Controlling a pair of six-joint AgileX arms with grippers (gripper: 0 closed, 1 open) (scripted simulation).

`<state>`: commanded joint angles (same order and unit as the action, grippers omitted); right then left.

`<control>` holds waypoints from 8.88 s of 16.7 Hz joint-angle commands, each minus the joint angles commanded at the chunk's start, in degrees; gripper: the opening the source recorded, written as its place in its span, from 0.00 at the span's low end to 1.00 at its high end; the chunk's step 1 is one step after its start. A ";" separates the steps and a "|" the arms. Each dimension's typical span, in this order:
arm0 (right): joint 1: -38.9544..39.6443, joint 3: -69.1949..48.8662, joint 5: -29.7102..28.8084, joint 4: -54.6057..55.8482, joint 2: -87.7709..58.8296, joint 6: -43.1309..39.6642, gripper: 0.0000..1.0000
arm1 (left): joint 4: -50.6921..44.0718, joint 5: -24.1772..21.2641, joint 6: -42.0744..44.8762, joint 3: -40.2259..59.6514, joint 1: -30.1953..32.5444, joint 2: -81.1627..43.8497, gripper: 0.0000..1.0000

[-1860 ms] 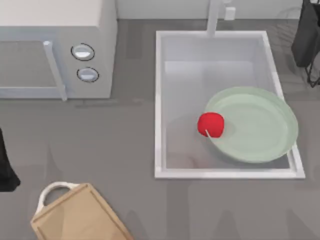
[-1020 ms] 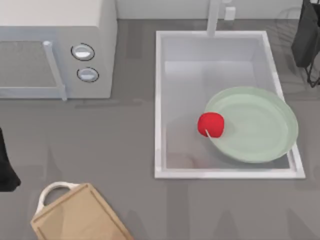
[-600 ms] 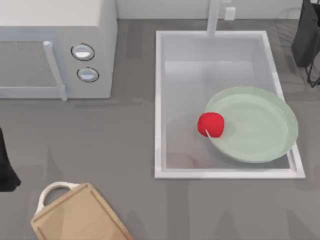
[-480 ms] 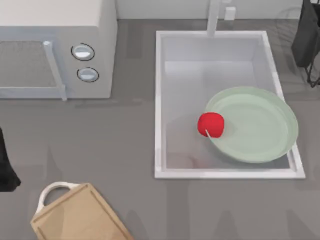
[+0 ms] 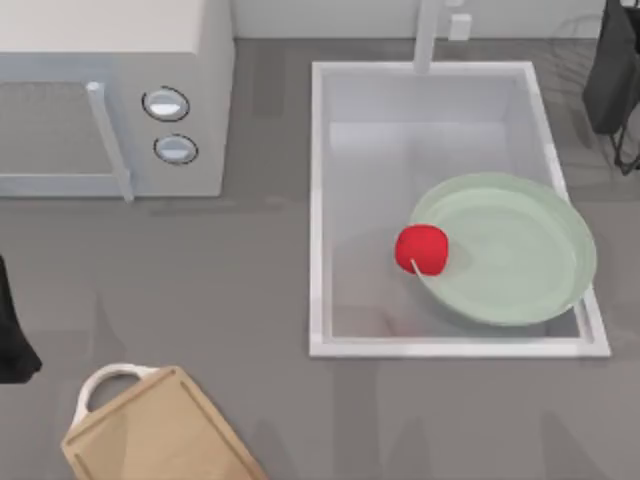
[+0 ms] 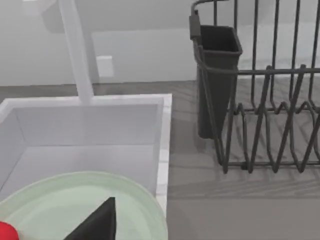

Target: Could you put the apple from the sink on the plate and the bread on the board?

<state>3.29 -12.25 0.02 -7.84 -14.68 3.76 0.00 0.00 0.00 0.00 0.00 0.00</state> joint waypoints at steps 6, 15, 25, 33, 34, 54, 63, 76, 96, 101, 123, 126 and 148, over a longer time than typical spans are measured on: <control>6.42 -24.05 -0.01 -15.04 -28.96 7.07 1.00 | 0.00 0.00 0.00 0.00 0.00 0.00 1.00; 18.13 -67.93 -0.12 -41.82 -81.06 19.25 1.00 | 0.00 0.00 0.00 0.00 0.00 0.00 1.00; 26.42 -99.04 -0.26 -60.24 -117.56 27.19 1.00 | 0.00 0.00 0.00 0.00 0.00 0.00 1.00; 26.44 -99.95 -0.25 -60.65 -119.04 27.42 1.00 | 0.00 0.00 0.00 0.00 0.00 0.00 1.00; 26.45 -99.34 -0.26 -59.86 -119.31 27.42 1.00 | 0.00 0.00 0.00 0.00 0.00 0.00 1.00; 26.81 -90.44 -0.34 -45.46 -124.72 27.60 0.40 | 0.00 0.00 0.00 0.00 0.00 0.00 1.00; 26.81 -90.44 -0.34 -45.46 -124.72 27.60 0.00 | 0.00 0.00 0.00 0.00 0.00 0.00 1.00; 26.81 -103.79 -3.65 -64.98 -116.78 26.15 0.00 | 0.00 0.00 0.00 0.00 0.00 0.00 1.00; 24.36 -113.11 -5.11 -72.31 -108.35 23.29 0.00 | 0.00 0.00 0.00 0.00 0.00 0.00 1.00; 22.35 -112.28 -4.50 -72.74 -107.03 21.48 0.00 | 0.00 0.00 0.00 0.00 0.00 0.00 1.00; 16.32 -103.56 -0.19 -71.91 -111.38 16.96 0.00 | 0.00 0.00 0.00 0.00 0.00 0.00 1.00; 16.32 -103.56 -0.19 -71.91 -111.38 16.96 0.00 | 0.00 0.00 0.00 0.00 0.00 0.00 1.00; 16.48 -103.57 -0.19 -71.91 -111.36 16.96 1.00 | 0.00 0.00 0.00 0.00 0.00 0.00 1.00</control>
<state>19.77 -115.82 -0.18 -79.76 -126.03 20.72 0.00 0.00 0.00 0.00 0.00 0.00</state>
